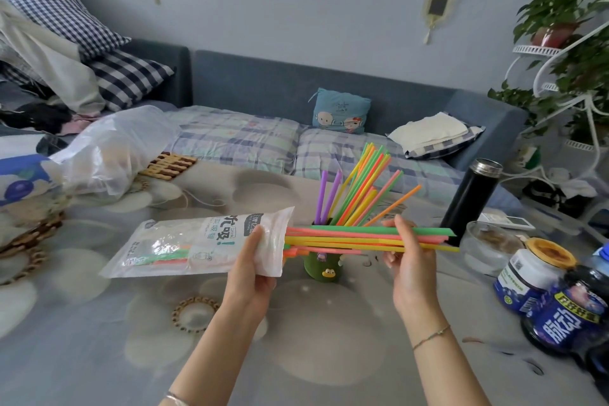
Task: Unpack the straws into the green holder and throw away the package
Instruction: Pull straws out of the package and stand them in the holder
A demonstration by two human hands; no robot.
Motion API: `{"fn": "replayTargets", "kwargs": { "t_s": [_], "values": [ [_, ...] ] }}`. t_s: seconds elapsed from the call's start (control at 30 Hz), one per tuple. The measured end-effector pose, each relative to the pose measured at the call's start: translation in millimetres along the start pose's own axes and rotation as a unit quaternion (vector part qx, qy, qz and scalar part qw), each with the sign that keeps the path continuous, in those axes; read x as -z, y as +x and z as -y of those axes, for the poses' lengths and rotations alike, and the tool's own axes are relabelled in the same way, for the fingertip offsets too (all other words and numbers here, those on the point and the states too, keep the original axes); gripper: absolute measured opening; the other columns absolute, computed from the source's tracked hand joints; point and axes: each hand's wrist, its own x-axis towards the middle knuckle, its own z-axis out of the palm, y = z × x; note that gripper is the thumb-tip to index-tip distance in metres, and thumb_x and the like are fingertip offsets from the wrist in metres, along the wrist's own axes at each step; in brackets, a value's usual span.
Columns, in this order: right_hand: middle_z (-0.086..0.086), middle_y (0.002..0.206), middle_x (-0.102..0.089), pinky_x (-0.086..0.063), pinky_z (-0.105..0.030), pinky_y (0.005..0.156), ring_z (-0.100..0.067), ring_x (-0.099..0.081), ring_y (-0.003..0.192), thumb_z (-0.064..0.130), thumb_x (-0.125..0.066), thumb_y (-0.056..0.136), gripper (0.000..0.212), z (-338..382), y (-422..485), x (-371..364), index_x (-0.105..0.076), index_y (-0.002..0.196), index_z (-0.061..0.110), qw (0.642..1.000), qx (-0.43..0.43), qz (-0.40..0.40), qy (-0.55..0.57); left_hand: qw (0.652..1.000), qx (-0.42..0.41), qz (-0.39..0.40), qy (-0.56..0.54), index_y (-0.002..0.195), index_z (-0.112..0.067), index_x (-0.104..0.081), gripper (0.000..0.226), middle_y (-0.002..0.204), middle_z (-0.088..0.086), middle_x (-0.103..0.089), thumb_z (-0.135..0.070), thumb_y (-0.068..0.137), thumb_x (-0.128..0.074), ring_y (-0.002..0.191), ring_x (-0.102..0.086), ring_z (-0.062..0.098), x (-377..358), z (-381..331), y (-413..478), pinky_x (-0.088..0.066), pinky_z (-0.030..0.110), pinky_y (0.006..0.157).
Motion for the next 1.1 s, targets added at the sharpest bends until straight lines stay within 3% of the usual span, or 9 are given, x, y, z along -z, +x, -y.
{"fn": "replayTargets", "kwargs": {
  "t_s": [0.1,0.17,0.23,0.37,0.63,0.73,0.87,0.93,1.1],
  "values": [
    [0.006,0.053,-0.056,-0.028,-0.019,0.043,-0.006,-0.036,0.042,0.030,-0.052,0.093,0.030,1,2,2,-0.068,0.074,0.014,1.000,-0.010,0.024,-0.005,1.000,0.003,0.009,-0.006,0.104,-0.016,-0.063,0.020,0.084,0.000,-0.067,-0.031,0.091,-0.059,0.069,-0.058,0.010,0,-4,0,-0.037,0.022,0.061],
    [0.006,0.051,-0.052,-0.028,-0.023,0.047,-0.009,-0.036,0.045,0.034,-0.050,0.094,0.033,-1,2,-1,-0.071,0.076,0.014,0.996,-0.031,0.074,-0.037,1.000,0.005,0.020,-0.020,0.102,-0.016,-0.064,0.018,0.078,-0.002,-0.071,-0.030,0.091,-0.060,0.068,-0.063,0.009,0,-5,-2,-0.044,0.022,0.063],
    [0.002,0.054,-0.049,-0.028,-0.026,0.052,-0.012,-0.037,0.050,0.035,-0.051,0.092,0.033,-1,1,-6,-0.074,0.084,0.013,0.987,-0.051,0.130,-0.077,0.999,0.014,0.036,-0.033,0.113,-0.012,-0.063,0.025,0.092,0.000,-0.073,-0.024,0.092,-0.060,0.081,-0.067,0.010,0,-4,-4,-0.057,0.020,0.063],
    [0.004,0.057,-0.050,-0.029,-0.023,0.051,-0.011,-0.036,0.053,0.030,-0.050,0.093,0.029,16,5,-17,-0.072,0.086,0.012,0.974,-0.077,0.200,-0.074,0.998,0.024,0.050,-0.036,0.125,-0.004,-0.059,0.035,0.105,0.007,-0.070,-0.017,0.093,-0.059,0.089,-0.067,0.016,1,-10,-7,-0.058,0.023,0.075],
    [0.009,0.049,-0.052,-0.030,-0.021,0.050,-0.009,-0.038,0.046,0.038,-0.055,0.091,0.033,43,9,-38,-0.071,0.084,0.011,0.978,-0.023,0.147,-0.145,0.997,0.010,0.027,-0.072,0.137,0.000,-0.048,0.047,0.128,0.016,-0.063,-0.013,0.092,-0.059,0.071,-0.075,0.018,8,-17,-3,-0.059,0.022,0.059],
    [0.012,0.052,-0.059,-0.034,-0.012,0.042,0.000,-0.047,0.042,0.031,-0.062,0.088,0.030,38,-3,-57,-0.069,0.095,0.002,0.976,0.003,0.145,-0.160,0.996,0.015,0.028,-0.079,0.136,0.000,-0.049,0.046,0.120,0.015,-0.065,-0.012,0.093,-0.058,0.068,-0.074,0.016,6,-15,-5,-0.058,0.021,0.057],
    [0.003,0.077,-0.071,-0.044,-0.016,0.054,-0.002,-0.060,0.061,0.036,-0.058,0.089,0.027,32,-8,-70,-0.070,0.077,0.016,0.976,0.033,0.119,-0.177,0.997,0.016,0.018,-0.075,0.132,-0.005,-0.052,0.043,0.102,0.008,-0.074,-0.014,0.091,-0.061,0.068,-0.073,0.016,4,-15,-9,-0.056,0.025,0.061],
    [0.004,0.072,-0.070,-0.044,-0.020,0.055,-0.005,-0.060,0.061,0.039,-0.054,0.091,0.034,38,-4,-70,-0.070,0.070,0.018,0.977,0.057,0.089,-0.185,0.998,0.018,0.015,-0.064,0.129,-0.006,-0.056,0.041,0.089,0.004,-0.075,-0.018,0.090,-0.063,0.075,-0.070,0.016,5,-18,-12,-0.048,0.026,0.064],
    [0.006,0.060,-0.064,-0.040,-0.017,0.045,-0.002,-0.057,0.049,0.040,-0.049,0.093,0.040,71,17,-59,-0.066,0.071,0.011,0.977,0.106,0.033,-0.183,0.993,0.025,-0.006,-0.113,0.132,-0.004,-0.055,0.052,0.131,0.011,-0.063,-0.018,0.085,-0.069,0.116,-0.062,0.024,15,-24,0,-0.059,0.022,0.062]
  ]
}}
